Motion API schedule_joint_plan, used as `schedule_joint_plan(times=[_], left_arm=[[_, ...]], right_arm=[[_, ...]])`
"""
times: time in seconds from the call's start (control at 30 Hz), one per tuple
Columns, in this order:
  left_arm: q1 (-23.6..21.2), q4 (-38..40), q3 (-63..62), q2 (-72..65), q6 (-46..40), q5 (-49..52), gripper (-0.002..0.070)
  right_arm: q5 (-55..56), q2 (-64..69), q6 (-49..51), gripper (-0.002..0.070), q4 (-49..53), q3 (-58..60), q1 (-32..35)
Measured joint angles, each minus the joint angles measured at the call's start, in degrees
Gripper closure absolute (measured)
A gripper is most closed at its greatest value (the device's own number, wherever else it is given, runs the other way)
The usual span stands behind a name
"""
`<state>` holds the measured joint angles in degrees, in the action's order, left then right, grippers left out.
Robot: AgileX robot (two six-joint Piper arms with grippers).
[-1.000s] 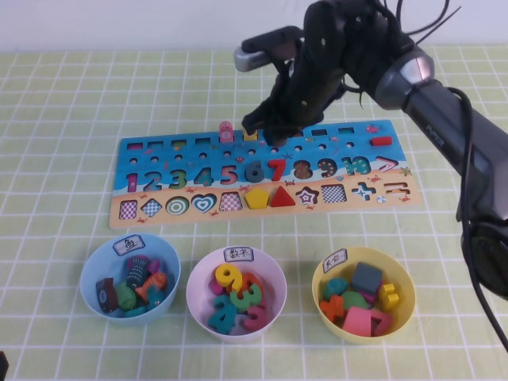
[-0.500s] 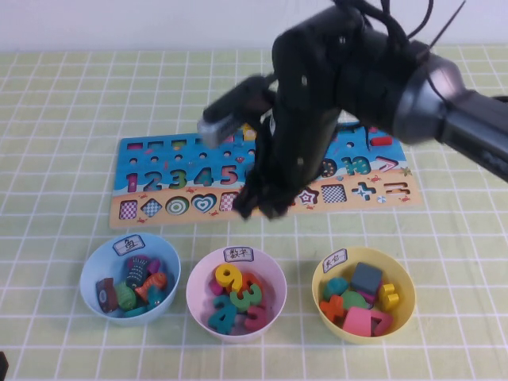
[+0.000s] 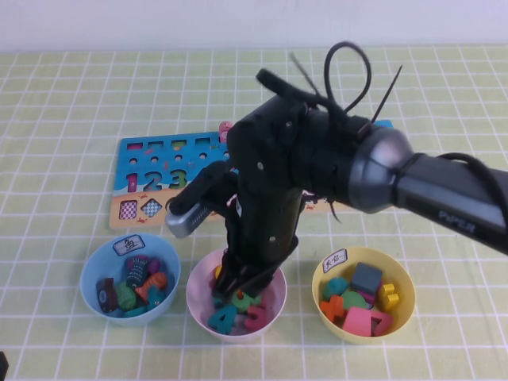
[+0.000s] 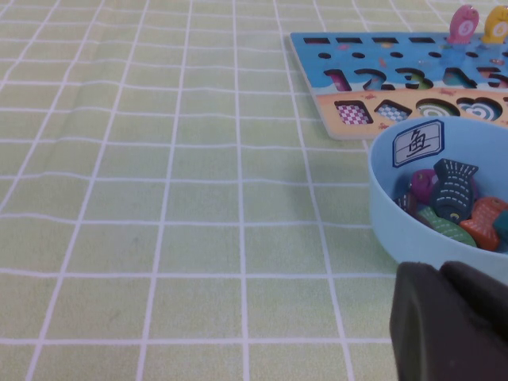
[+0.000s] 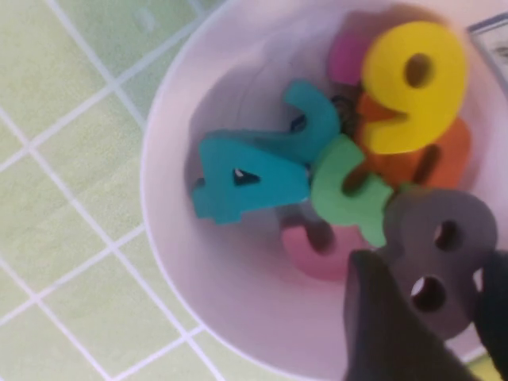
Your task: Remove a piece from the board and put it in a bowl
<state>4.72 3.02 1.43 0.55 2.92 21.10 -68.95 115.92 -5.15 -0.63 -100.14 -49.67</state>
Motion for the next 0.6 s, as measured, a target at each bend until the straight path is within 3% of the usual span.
schedule_joint_plan(times=[0.4, 0.6], left_arm=[[0.0, 0.0, 0.0, 0.0, 0.0, 0.0, 0.0680], [0.0, 0.0, 0.0, 0.0, 0.0, 0.0, 0.0680]], right_arm=[[1.9, 1.8, -2.2, 0.0441, -1.2, 0.3, 0.0], [2.8, 1.8, -2.2, 0.0197, -1.2, 0.3, 0.0]])
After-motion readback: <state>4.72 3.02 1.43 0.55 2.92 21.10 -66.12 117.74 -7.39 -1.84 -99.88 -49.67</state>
